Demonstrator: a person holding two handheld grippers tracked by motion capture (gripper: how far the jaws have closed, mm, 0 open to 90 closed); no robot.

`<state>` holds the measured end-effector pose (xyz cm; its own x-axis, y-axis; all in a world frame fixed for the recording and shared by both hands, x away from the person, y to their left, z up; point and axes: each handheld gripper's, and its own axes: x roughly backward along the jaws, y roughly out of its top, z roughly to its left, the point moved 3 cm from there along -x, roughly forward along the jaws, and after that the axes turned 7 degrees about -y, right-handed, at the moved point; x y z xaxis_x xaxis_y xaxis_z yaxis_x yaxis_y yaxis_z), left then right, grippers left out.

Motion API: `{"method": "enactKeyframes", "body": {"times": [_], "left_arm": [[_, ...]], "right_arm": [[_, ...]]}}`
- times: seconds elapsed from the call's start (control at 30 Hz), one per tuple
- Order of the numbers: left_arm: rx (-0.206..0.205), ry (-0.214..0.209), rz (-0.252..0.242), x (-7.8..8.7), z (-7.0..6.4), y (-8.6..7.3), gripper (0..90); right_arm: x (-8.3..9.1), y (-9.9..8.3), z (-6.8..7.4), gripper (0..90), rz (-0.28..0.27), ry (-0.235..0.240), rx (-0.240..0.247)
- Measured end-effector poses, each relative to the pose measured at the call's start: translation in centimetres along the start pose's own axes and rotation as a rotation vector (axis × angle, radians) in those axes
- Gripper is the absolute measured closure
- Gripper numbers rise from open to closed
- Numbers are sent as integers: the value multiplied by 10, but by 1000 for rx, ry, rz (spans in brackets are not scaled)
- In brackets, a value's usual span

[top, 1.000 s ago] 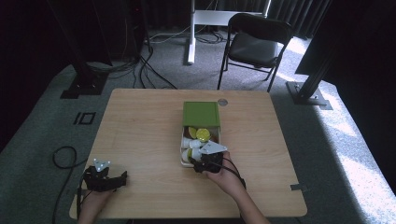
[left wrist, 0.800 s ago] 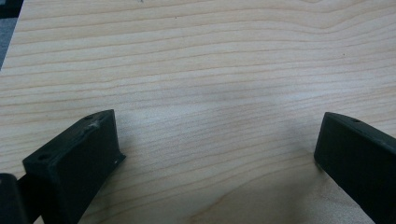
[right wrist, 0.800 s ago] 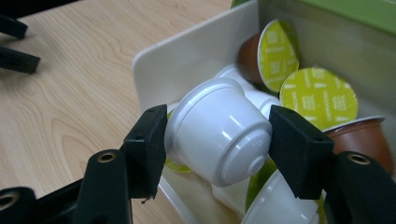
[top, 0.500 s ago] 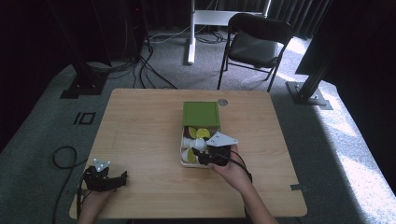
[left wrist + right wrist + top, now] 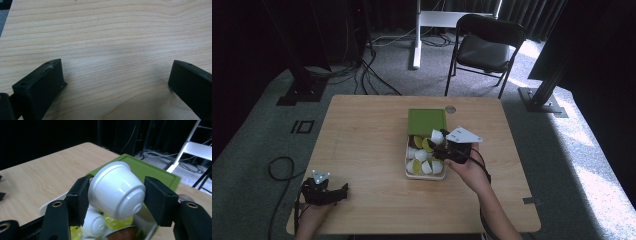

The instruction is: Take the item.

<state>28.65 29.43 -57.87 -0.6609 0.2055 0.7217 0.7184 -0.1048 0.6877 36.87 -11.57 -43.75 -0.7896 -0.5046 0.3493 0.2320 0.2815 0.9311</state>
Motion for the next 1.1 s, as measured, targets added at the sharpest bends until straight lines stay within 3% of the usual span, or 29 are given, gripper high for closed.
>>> {"method": "enactKeyframes", "body": {"times": [0.23, 0.4, 0.7, 1.1], "left_arm": [[-2, 0, 2, 0, 0, 0, 10], [-1, 0, 2, 0, 0, 0, 10], [1, -1, 1, 0, 0, 0, 10], [0, -1, 1, 0, 0, 0, 10]], "right_arm": [[-4, -1, -27, 395, -53, -76, -19], [-11, -10, -51, 395, -61, -166, -67], [-31, -36, -94, 395, 8, -265, -142], [-57, -75, -138, 395, 89, -351, -223]]}}
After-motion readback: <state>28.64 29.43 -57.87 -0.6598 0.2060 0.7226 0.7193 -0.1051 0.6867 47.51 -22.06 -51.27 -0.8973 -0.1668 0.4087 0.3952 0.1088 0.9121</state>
